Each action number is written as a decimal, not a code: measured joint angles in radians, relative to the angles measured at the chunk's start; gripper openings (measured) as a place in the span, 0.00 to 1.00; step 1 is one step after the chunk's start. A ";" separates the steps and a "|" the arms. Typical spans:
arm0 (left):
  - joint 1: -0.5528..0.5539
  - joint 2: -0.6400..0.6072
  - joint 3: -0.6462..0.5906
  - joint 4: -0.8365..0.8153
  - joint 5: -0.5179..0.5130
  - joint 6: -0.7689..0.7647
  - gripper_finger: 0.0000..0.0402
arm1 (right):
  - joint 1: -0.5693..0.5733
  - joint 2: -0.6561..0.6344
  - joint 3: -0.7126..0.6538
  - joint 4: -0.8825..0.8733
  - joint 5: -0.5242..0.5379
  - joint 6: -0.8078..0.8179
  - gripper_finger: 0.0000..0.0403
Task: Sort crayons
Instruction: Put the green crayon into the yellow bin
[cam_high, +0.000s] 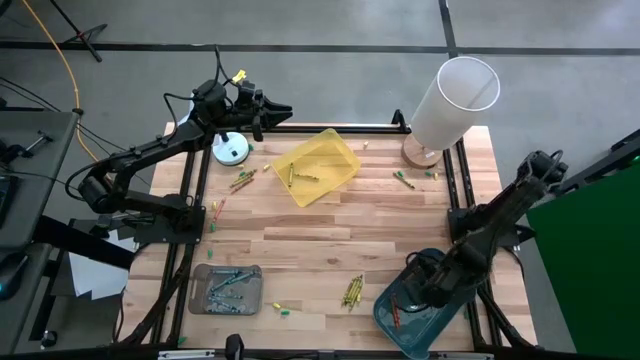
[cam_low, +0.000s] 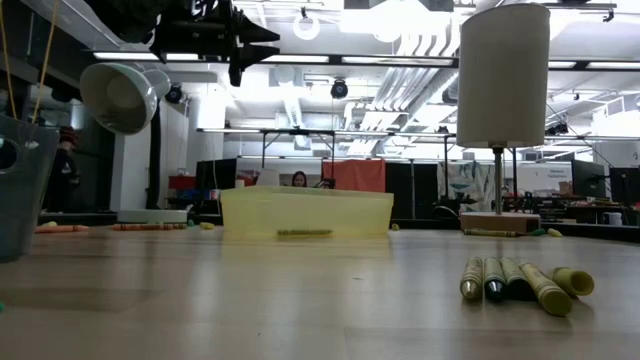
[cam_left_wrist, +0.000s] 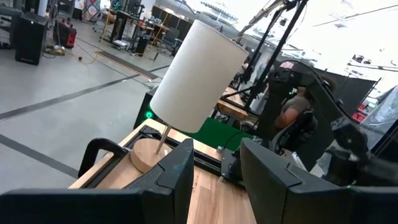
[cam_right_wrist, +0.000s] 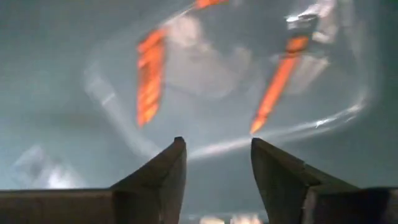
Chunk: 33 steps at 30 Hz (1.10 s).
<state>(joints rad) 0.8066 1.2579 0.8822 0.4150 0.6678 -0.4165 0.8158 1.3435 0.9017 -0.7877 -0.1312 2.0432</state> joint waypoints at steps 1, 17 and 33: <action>0.000 0.000 0.000 0.001 0.000 0.002 0.29 | 0.000 -0.027 0.013 0.001 0.000 -0.031 0.44; 0.044 -0.039 0.002 0.076 0.003 -0.030 0.29 | -0.307 -0.483 0.144 0.044 0.677 -0.517 0.45; 0.043 -0.088 0.001 0.075 0.073 -0.243 0.29 | -0.959 -0.184 0.144 0.063 0.339 -1.409 0.45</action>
<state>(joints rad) 0.8495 1.1698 0.8833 0.4904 0.7410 -0.6599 -0.1431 1.1595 1.0454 -0.7250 0.2074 0.6340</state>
